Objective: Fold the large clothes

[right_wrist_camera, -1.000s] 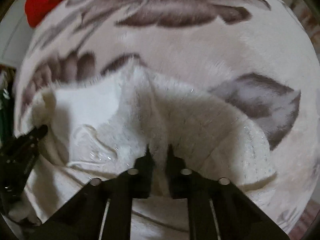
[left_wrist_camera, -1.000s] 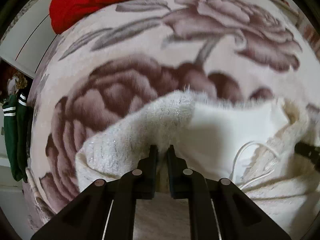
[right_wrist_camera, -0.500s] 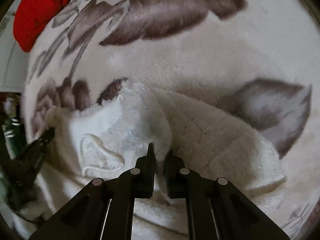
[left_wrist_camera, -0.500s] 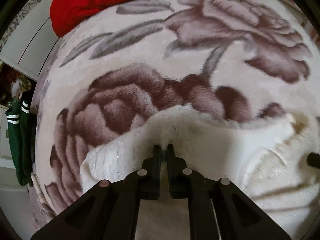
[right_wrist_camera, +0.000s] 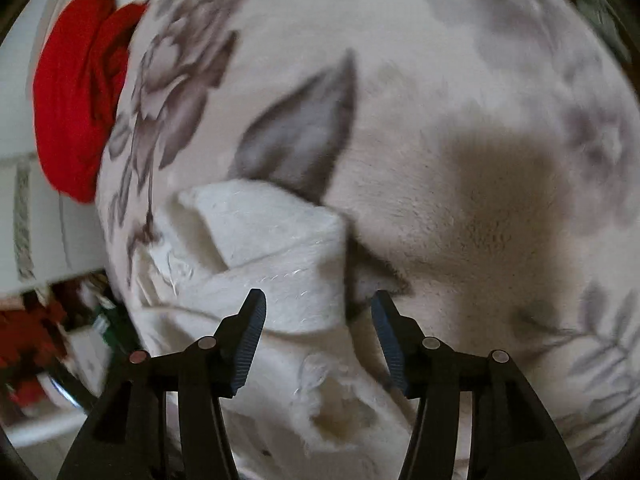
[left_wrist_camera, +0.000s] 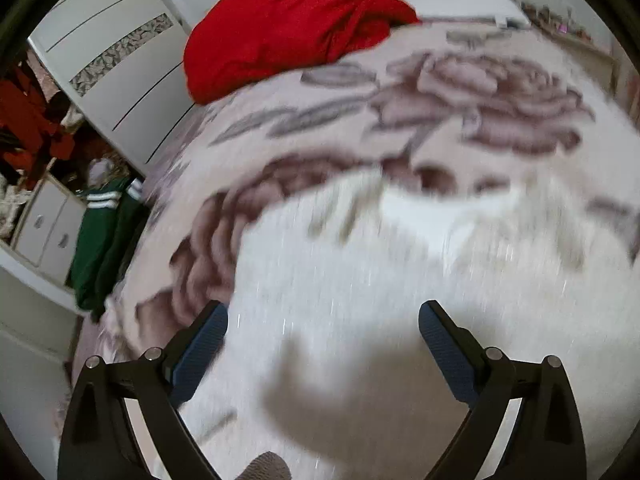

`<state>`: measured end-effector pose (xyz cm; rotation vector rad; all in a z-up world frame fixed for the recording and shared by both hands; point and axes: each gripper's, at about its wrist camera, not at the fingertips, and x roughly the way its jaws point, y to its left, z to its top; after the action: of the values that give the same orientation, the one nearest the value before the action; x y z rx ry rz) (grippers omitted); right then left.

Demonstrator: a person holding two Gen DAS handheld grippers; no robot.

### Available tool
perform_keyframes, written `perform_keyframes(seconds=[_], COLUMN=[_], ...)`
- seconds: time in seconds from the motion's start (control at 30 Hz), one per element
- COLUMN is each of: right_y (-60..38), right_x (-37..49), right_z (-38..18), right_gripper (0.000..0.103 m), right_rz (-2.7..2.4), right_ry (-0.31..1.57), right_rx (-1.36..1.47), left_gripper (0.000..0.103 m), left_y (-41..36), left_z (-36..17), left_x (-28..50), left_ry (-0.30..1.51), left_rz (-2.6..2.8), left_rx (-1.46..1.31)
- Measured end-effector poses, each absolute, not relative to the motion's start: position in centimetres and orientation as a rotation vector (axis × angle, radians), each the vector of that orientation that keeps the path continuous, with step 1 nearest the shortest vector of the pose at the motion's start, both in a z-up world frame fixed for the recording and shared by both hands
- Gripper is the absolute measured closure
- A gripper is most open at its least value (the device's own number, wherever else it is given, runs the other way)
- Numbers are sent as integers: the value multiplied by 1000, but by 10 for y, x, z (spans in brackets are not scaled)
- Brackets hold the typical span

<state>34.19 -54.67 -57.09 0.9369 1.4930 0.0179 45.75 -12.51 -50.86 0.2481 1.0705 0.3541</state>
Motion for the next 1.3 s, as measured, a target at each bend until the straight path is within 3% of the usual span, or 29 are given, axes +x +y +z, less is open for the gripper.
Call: perform_keyframes(seconds=[0.2,0.23,0.27,0.3,0.43,0.53,0.6,0.63,0.67,0.83,0.97,1.3], right_y=[-527,-517,-505,-499,-501,-507,-508,-511,-514,-527,-528,-481], right_x=[362,361,362,363,366,361,348,338,323,243,197,247], right_z=[-650,-657,-654,-647,-610,-622,-599,-588,-571,-533,-527,-592], right_gripper=[44,48,81,88,93,89,76,63,59,59,50,49], right_rz=[178,198,187,171,36,100,148,135,105,11,-31,78], right_ry=[1586,1617,1625,1627,1500,1559,1552,1537,1520,1555,1579,1603], right_rx=[1201,1198,1102,1015,760,841,810,776,716,615,659,441], left_gripper=[5,5,5,5,5,5,5,5,5,0,0,0], left_y=[-118,-117,-116,-117,-115,-109,-106,-105,-101,-88,-82,-92], left_z=[-550,-552,-552,-552,-548,-542,-538,-538,-540,-589,-603,-597], left_x=[423,420,417,415,407,397,383,377,364,319,310,303], left_ry=[1229,1231,1226,1216,1188,1193,1205,1212,1234,1415,1292,1214], left_rz=[398,404,411,413,420,420,429,430,429,394,363,403], left_rx=[250,253,269,280,293,261,253,253,250,182,125,156])
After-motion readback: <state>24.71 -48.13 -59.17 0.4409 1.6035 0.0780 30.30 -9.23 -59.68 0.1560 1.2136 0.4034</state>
